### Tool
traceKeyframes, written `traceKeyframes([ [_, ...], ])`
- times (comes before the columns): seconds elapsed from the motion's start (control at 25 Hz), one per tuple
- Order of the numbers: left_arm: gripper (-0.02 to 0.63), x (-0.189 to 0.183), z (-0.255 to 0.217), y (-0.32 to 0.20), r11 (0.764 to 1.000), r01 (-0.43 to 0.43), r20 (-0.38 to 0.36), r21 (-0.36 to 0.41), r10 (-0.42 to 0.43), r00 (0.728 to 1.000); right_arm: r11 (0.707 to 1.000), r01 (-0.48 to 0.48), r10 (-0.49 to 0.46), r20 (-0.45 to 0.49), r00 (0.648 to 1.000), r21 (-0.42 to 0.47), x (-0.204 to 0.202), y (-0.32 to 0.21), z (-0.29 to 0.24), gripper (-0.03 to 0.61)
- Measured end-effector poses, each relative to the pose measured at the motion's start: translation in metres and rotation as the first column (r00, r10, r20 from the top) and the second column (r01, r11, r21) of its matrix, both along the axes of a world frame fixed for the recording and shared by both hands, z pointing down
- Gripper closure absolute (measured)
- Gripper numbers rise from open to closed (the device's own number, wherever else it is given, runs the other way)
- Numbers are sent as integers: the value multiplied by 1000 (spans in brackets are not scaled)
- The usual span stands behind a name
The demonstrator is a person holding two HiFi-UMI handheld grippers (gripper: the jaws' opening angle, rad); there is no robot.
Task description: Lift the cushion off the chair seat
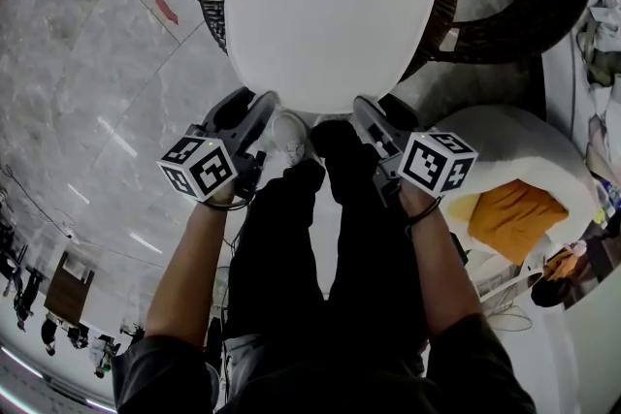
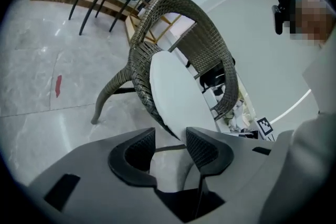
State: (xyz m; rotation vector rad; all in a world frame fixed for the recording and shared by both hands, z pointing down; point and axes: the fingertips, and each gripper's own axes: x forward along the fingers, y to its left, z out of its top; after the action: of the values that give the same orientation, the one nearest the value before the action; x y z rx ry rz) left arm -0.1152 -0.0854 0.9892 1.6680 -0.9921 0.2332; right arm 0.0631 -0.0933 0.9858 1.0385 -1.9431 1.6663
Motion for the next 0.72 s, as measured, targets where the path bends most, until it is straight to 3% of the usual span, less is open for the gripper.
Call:
traceKeyframes([
  [0.32, 440, 9, 4, -7, 999, 34, -104, -15, -36, 994, 1000, 1, -1, 12, 1000, -17, 6, -1, 5, 378],
  [0.52, 526, 13, -2, -6, 999, 35, -119, -5, -35, 992, 999, 12, -12, -9, 1000, -32, 8, 1, 5, 403],
  [0.56, 573, 15, -5, -6, 1000, 29, -113, 2, -28, 993, 999, 12, -12, -11, 1000, -32, 7, 1, 4, 411],
  [0.64, 589, 18, -9, -8, 1000, 21, -90, 12, -20, 996, 1000, 18, -18, -24, 1000, -20, 5, 0, 0, 476],
  [0.72, 595, 20, -13, -9, 1000, 23, -80, 16, -22, 997, 1000, 20, -20, -42, 999, -3, 6, -1, -3, 501],
])
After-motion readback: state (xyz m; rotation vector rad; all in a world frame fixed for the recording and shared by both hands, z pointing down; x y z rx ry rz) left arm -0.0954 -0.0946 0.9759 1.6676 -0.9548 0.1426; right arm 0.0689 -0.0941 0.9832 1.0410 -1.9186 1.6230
